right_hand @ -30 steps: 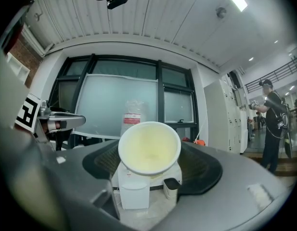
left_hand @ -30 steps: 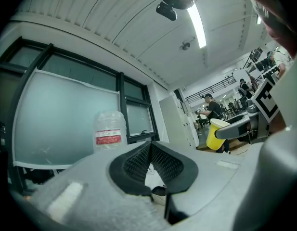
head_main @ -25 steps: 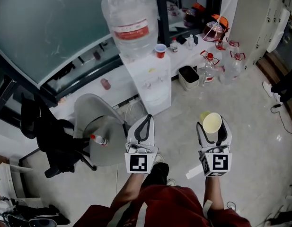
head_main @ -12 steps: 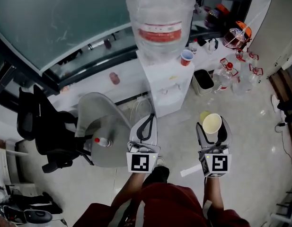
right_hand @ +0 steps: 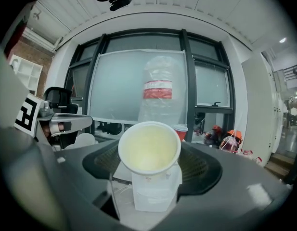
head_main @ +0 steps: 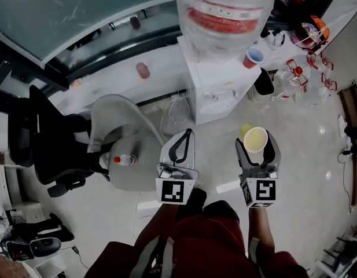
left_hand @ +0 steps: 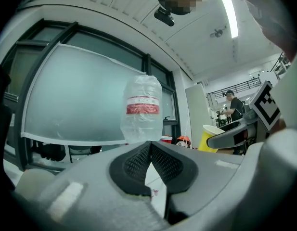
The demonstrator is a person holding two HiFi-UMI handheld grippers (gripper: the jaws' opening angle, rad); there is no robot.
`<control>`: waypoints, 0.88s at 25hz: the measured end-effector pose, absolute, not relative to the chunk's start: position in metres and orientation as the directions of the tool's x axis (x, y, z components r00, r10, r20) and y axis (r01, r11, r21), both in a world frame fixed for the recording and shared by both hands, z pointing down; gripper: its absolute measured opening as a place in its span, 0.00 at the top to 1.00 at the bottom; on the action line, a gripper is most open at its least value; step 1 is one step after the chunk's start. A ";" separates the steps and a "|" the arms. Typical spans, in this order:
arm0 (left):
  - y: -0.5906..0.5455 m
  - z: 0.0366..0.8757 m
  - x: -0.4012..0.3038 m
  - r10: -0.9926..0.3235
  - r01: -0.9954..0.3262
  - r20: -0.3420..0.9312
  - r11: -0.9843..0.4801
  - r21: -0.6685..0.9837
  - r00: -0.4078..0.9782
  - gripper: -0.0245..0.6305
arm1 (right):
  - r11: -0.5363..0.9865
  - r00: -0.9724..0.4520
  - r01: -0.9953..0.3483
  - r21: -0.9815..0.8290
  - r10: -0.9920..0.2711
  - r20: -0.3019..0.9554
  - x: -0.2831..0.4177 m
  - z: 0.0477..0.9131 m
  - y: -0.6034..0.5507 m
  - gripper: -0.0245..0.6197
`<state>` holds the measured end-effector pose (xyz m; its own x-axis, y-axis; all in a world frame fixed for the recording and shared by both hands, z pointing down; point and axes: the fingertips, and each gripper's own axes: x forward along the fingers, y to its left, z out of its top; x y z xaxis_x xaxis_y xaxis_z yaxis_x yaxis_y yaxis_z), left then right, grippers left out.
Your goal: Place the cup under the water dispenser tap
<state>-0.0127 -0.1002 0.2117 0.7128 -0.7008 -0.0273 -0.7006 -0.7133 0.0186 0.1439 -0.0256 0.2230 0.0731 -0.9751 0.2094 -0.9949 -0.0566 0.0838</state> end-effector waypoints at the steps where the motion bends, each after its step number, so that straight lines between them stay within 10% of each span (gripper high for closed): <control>1: -0.104 0.218 -0.013 -0.704 -0.704 -0.018 -0.710 0.023 0.710 0.96 | -0.052 0.067 -0.996 0.073 -0.973 0.220 0.142 0.228 -0.032 0.40; 22: -0.133 0.368 0.028 -0.859 -0.861 0.070 -0.507 0.034 0.508 0.96 | 0.281 -0.253 -0.960 0.008 -0.876 0.410 0.169 0.412 -0.113 0.40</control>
